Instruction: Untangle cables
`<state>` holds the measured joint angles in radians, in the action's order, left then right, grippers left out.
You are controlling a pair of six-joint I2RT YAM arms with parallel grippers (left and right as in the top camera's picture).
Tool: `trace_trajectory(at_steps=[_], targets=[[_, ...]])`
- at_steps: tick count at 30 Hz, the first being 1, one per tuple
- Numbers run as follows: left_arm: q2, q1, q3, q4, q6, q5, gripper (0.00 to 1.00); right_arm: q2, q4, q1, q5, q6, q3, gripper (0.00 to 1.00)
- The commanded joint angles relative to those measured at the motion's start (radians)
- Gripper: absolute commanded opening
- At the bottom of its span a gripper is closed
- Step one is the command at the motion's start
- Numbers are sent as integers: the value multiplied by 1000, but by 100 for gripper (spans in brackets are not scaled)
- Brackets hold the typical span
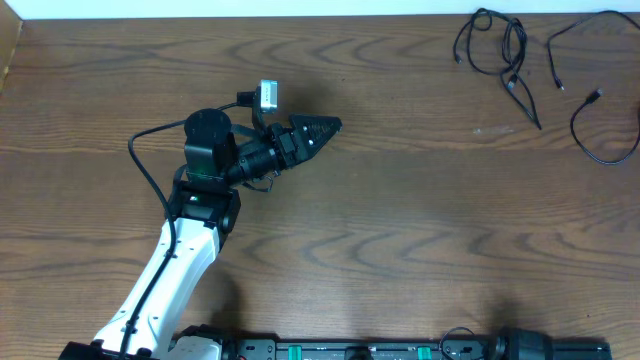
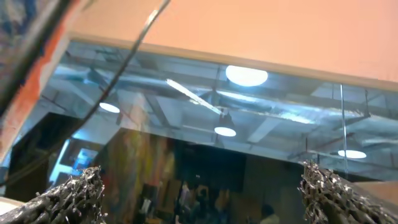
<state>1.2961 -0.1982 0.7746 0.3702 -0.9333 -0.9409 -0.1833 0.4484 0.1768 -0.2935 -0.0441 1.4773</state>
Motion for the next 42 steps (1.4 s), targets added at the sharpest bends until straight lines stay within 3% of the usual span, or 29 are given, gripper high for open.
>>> trace_trajectory(at_steps=[1, 25, 37, 42], targets=[[-9, 2, 14, 4, 24, -9, 88, 46, 5, -27, -5, 8, -6, 99], [-9, 2, 14, 4, 24, -9, 88, 154, 15, -82, -5, 8, -13, 99], [-9, 2, 14, 4, 24, -9, 88, 176, 37, -51, -5, 16, -12, 99], [-9, 2, 14, 4, 24, -9, 88, 176, -26, -33, -1, 16, -23, 99]])
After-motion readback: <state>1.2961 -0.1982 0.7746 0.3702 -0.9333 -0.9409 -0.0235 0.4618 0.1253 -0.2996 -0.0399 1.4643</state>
